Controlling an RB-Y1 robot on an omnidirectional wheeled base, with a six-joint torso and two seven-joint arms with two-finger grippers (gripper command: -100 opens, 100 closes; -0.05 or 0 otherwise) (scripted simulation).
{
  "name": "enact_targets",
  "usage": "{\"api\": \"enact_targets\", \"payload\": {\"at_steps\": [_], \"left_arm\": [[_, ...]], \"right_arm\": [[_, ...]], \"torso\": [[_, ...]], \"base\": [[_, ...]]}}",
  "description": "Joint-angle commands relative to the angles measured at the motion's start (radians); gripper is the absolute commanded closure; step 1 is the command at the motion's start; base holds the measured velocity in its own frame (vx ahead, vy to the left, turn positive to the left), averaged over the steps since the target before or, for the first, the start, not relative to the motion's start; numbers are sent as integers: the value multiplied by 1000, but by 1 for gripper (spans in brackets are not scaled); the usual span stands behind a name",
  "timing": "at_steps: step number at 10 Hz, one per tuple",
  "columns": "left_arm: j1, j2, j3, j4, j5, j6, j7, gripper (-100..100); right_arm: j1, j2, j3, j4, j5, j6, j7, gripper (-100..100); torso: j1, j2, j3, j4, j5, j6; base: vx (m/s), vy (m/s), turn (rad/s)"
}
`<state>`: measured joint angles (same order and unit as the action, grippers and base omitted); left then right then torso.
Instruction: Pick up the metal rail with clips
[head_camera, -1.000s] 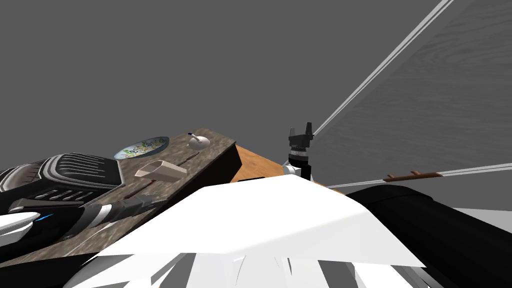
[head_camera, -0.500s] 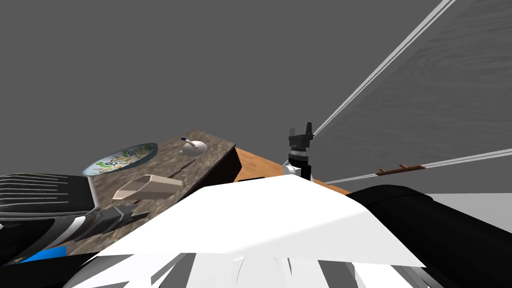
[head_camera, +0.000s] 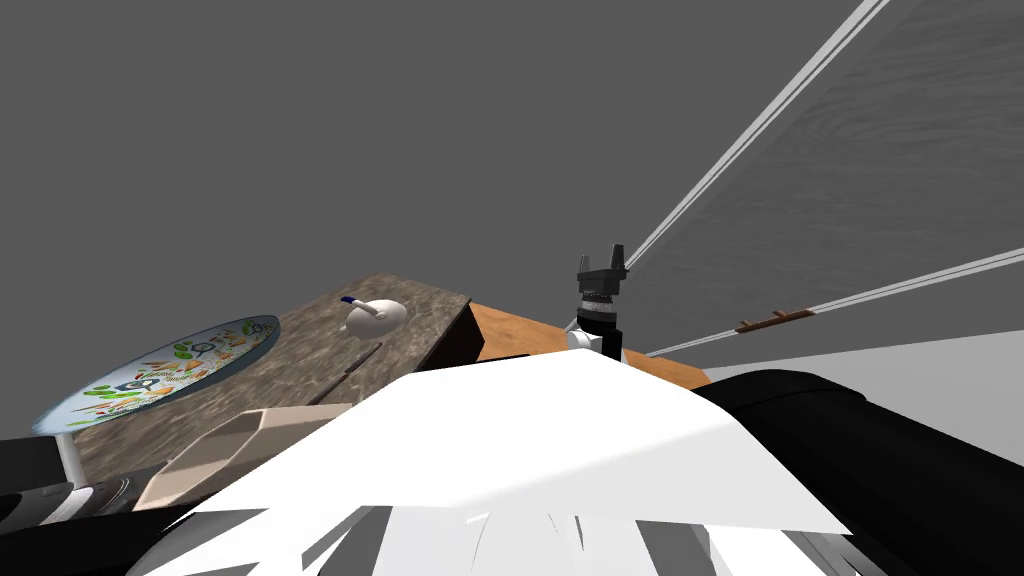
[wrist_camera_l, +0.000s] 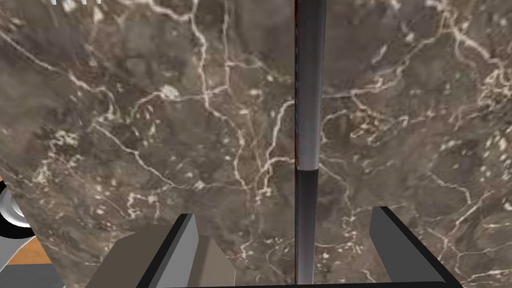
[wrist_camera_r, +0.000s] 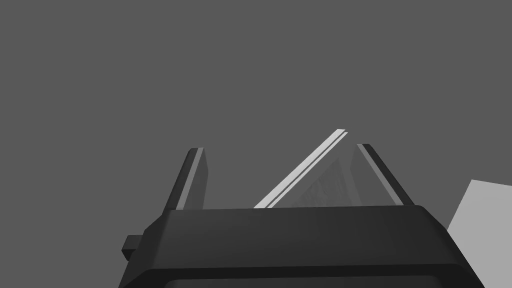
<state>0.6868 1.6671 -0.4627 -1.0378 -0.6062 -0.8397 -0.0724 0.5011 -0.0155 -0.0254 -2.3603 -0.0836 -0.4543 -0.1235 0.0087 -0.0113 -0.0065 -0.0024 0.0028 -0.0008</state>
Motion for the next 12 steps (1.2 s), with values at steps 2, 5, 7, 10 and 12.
{"api": "enact_targets", "payload": {"at_steps": [2,5,7,10,12], "left_arm": [[1,0,-2,-1,-1,2,0,0],[-88,-19,-40,0,-69,1,75,-100],[-118,-25,-52,0,-92,0,100,-100],[-207,-44,-91,1,-160,-1,174,-100],[-266,-57,-116,2,-206,-2,224,-100]], "right_arm": [[0,0,0,0,0,0,0,0],[0,0,0,0,0,0,0,0],[0,0,0,0,0,0,0,0],[0,0,0,0,0,0,0,0],[0,0,0,0,0,0,0,0]], "torso": [[-5,4,2,1,-1,0],[-10,13,7,3,-2,-1],[-10,14,8,4,-2,-1],[-10,14,8,3,-2,-1],[-10,15,9,4,-3,-1]], "base": [[31,35,-14],[-59,14,-36],[-61,12,-14],[-71,11,-40],[-86,14,-36]]}}
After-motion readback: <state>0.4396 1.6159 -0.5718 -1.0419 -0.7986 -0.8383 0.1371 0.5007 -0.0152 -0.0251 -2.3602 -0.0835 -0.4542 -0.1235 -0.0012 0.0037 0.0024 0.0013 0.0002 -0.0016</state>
